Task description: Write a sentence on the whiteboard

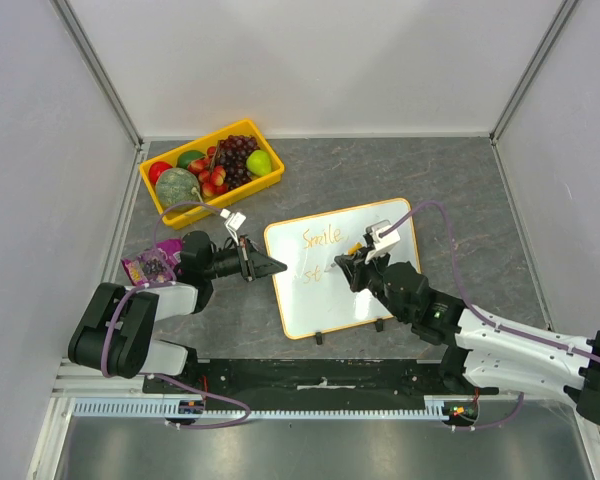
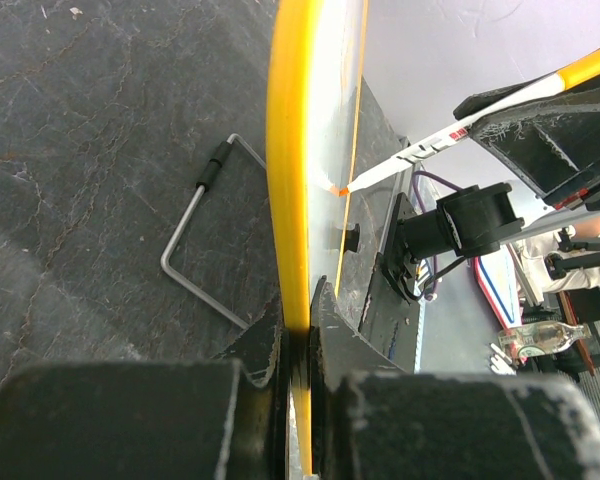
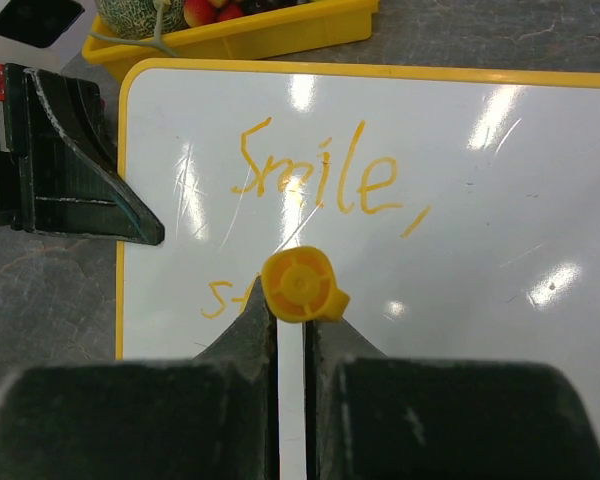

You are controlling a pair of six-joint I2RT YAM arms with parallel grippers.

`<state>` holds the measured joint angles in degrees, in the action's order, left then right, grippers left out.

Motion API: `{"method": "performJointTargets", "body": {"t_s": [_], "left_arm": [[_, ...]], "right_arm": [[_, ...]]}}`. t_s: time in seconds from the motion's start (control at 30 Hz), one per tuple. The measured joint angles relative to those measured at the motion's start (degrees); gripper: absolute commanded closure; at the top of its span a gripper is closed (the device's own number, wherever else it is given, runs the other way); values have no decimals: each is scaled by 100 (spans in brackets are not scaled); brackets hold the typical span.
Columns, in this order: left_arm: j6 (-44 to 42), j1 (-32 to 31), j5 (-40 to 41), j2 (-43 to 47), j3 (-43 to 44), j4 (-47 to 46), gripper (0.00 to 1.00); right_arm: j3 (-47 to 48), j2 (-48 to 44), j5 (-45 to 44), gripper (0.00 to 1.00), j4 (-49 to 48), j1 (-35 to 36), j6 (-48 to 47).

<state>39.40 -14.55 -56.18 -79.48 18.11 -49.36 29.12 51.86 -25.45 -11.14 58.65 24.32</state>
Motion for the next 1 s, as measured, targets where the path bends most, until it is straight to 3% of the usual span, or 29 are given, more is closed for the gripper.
{"method": "performJointTargets", "body": {"t_s": [1.0], "left_arm": [[0, 0, 0, -2, 0, -2, 98]], "right_arm": [[22, -31, 343, 100, 269, 0, 13]]}}
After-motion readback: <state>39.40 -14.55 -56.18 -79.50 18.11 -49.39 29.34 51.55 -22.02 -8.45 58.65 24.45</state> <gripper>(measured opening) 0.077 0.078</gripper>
